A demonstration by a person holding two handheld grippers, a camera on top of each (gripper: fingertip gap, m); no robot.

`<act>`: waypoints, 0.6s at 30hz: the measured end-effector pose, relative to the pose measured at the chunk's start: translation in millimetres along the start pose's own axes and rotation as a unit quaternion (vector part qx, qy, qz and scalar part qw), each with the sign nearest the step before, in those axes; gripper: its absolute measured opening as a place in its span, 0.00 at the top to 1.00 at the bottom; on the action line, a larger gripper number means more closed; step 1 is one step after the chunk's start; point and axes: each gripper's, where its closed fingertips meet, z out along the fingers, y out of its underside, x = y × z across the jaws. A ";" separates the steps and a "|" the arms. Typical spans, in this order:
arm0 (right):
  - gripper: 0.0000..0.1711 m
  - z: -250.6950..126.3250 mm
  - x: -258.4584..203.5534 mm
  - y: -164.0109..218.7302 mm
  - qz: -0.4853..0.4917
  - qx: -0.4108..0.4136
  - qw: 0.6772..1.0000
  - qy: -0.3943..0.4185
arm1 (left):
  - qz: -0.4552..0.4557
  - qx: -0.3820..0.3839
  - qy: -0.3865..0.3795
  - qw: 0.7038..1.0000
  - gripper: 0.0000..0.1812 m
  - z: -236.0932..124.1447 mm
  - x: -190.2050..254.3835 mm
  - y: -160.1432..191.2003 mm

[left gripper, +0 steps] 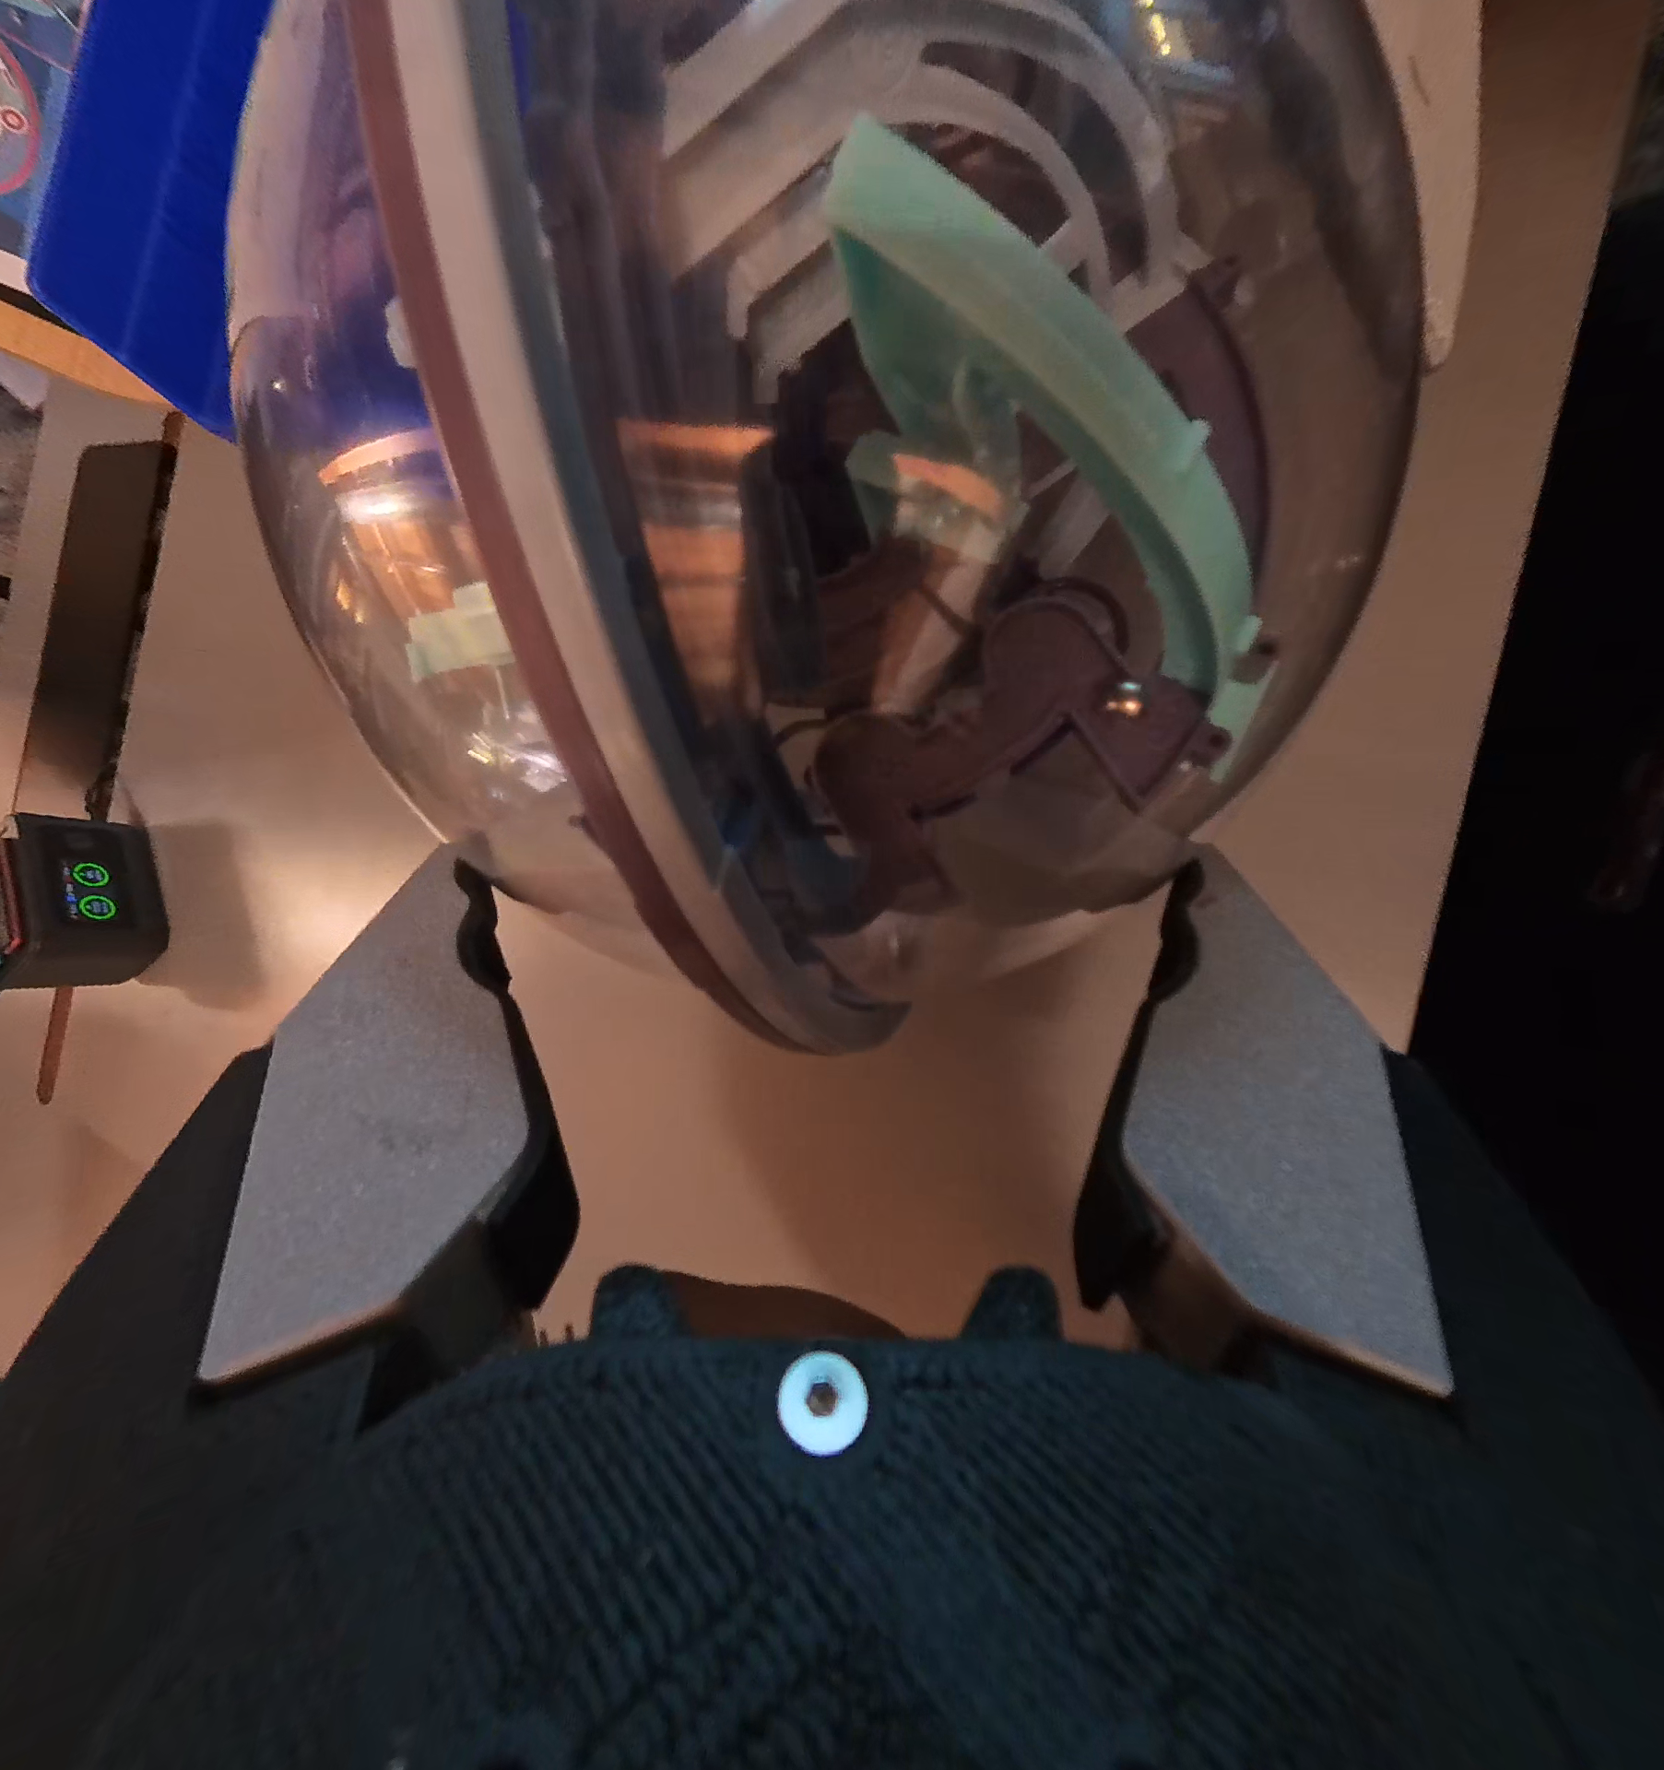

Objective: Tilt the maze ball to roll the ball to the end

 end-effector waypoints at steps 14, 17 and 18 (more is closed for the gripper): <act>0.09 -2.5 13.1 14.2 -0.098 -0.055 0.991 0.069 | 0.086 0.028 -0.081 0.993 0.25 16.1 -11.8 3.0; 0.09 -3.8 12.0 16.9 -0.094 -0.059 0.991 0.071 | 0.099 0.039 -0.077 0.991 0.26 15.3 -10.6 -0.8; 0.09 -4.6 10.6 16.8 -0.084 -0.057 0.993 0.066 | 0.103 0.045 -0.071 0.991 0.26 14.6 -10.0 -2.4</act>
